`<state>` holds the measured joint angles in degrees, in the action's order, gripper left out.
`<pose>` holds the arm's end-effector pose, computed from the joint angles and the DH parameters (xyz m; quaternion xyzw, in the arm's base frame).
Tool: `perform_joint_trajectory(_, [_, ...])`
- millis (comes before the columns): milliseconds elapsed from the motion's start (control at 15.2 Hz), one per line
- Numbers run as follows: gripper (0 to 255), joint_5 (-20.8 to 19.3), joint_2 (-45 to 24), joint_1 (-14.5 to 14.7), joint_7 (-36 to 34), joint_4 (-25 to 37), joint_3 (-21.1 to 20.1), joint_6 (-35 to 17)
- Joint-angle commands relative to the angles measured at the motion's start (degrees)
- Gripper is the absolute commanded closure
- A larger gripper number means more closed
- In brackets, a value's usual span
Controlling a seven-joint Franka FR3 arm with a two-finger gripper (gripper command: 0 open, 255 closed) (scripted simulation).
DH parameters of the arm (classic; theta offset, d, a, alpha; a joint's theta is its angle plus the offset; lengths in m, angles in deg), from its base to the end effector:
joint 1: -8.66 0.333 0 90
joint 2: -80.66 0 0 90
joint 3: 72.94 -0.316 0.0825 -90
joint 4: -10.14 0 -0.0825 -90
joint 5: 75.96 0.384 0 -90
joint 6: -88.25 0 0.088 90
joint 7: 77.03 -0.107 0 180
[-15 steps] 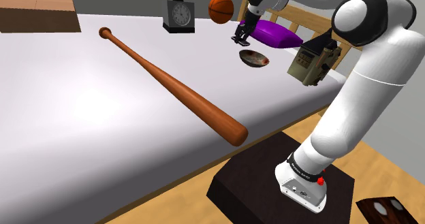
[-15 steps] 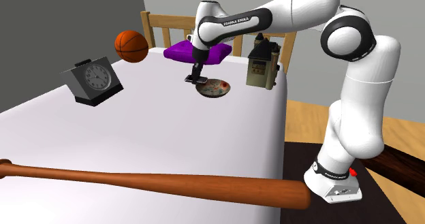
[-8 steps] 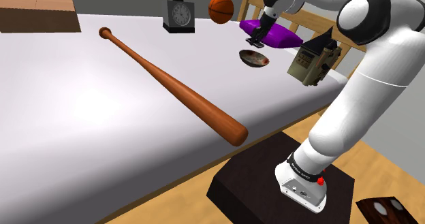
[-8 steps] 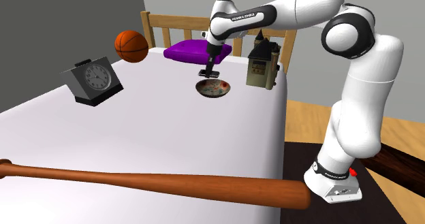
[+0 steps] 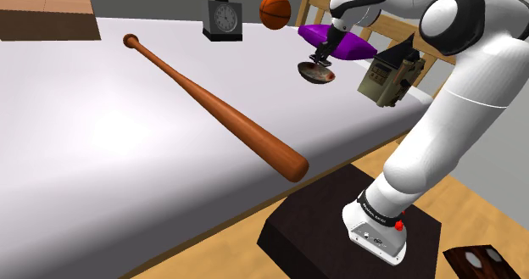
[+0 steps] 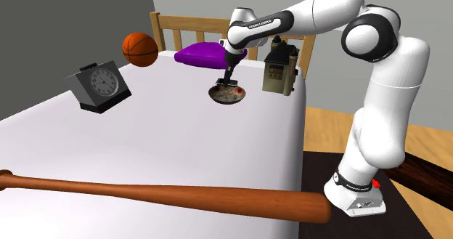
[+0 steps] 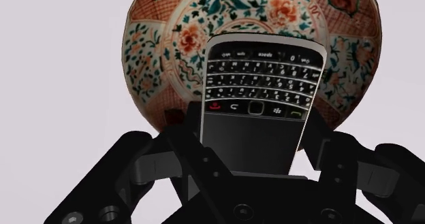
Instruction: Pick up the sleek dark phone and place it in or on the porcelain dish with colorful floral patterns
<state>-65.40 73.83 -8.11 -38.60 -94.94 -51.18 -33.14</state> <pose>0.4875 -0.3670 0.4845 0.9936 -0.0387 0.1060 0.0068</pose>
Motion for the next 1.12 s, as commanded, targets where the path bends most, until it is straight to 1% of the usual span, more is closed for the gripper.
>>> perform_joint_trajectory(0, [255, 0.3, -0.3, 0.0, 0.4, -1.2, 0.0, -1.5])
perform_joint_trajectory(396, [255, 1.5, -1.8, -0.1, 1.6, -4.3, -0.2, -5.9])
perform_joint_trajectory(924, [255, 1.5, -1.8, -0.1, 1.6, -4.3, -0.2, -5.9])
perform_joint_trajectory(990, [0, 1.5, -1.8, -0.1, 1.6, -4.3, -0.2, -5.9])
perform_joint_trajectory(1056, [0, 1.5, -1.8, -0.1, 1.6, -4.3, -0.2, -5.9])
